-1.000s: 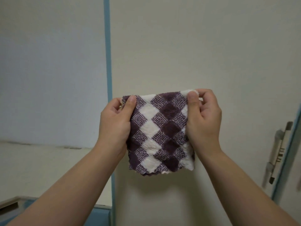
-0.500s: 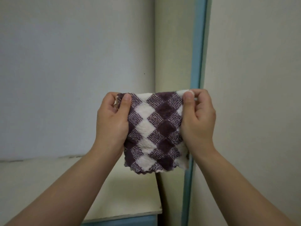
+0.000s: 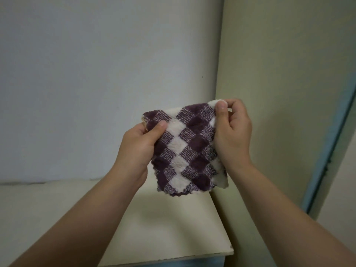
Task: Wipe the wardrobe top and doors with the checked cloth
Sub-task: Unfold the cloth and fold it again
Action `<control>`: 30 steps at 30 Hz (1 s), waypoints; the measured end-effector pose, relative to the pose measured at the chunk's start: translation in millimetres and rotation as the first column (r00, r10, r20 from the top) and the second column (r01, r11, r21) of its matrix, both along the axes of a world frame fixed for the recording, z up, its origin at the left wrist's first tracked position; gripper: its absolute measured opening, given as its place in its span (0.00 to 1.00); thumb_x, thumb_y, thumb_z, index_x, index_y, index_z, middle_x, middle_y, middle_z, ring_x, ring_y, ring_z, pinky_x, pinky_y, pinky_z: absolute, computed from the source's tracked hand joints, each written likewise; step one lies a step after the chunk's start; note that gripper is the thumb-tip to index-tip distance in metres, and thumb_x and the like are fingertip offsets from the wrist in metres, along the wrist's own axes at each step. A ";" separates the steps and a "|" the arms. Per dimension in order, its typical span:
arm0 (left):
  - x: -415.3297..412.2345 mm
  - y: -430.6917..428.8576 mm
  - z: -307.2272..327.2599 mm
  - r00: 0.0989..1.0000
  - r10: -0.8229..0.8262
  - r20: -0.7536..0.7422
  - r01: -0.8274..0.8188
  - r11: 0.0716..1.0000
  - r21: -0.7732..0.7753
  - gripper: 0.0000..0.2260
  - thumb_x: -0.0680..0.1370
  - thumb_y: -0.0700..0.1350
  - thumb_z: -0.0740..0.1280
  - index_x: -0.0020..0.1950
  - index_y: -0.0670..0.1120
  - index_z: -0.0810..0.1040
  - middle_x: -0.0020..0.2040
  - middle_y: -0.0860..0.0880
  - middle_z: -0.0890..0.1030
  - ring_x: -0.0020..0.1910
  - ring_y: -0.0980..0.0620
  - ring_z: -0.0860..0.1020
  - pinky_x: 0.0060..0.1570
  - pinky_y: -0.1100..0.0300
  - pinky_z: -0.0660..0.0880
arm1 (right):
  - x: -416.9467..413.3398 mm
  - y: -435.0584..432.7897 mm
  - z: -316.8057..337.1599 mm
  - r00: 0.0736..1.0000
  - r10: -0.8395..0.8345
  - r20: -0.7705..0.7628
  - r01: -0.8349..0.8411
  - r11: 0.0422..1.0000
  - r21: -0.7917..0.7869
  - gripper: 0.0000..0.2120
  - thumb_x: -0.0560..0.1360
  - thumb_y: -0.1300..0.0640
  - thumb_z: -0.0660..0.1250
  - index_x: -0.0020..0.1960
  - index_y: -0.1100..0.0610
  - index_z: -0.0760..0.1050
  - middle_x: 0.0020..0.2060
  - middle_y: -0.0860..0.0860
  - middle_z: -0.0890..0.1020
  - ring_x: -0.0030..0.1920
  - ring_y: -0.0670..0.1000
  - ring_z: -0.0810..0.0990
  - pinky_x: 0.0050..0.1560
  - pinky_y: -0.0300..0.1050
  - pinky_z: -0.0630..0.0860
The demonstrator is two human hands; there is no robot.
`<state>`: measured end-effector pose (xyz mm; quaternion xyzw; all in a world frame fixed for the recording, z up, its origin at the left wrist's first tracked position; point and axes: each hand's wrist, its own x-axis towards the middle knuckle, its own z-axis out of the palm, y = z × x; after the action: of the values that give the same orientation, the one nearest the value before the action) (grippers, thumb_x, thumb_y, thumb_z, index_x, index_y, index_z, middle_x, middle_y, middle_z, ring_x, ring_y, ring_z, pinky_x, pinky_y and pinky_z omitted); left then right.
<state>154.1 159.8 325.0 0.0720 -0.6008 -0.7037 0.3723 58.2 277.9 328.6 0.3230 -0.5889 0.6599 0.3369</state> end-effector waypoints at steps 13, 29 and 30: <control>-70.2 -64.1 -48.6 0.859 0.511 0.029 -0.449 0.780 -0.436 0.11 0.79 0.50 0.60 0.41 0.45 0.73 0.37 0.50 0.76 0.42 0.45 0.76 0.44 0.52 0.71 | -67.9 -69.5 -50.0 0.989 0.034 0.143 -0.056 0.986 0.154 0.06 0.80 0.57 0.58 0.44 0.56 0.69 0.30 0.43 0.70 0.30 0.36 0.70 0.33 0.32 0.64; -105.4 -137.0 -221.3 0.752 0.423 0.506 -0.216 0.883 -0.417 0.17 0.80 0.49 0.58 0.33 0.45 0.62 0.32 0.49 0.68 0.37 0.47 0.68 0.39 0.55 0.63 | -98.8 -135.4 -219.5 0.855 -0.153 0.496 -0.122 0.869 0.479 0.09 0.81 0.56 0.57 0.50 0.61 0.71 0.36 0.46 0.73 0.41 0.50 0.72 0.36 0.40 0.59; -106.8 -139.6 -229.5 0.734 0.413 0.540 -0.199 0.890 -0.411 0.17 0.80 0.49 0.57 0.33 0.45 0.62 0.32 0.49 0.68 0.38 0.46 0.68 0.39 0.55 0.63 | -99.8 -137.2 -227.7 0.836 -0.169 0.523 -0.140 0.855 0.500 0.10 0.81 0.55 0.56 0.52 0.62 0.71 0.38 0.49 0.74 0.41 0.50 0.72 0.36 0.40 0.59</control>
<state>47.3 20.2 95.5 0.3331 -0.7756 -0.4600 0.2755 -41.6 140.6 100.9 0.1941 -0.8182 0.5380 0.0592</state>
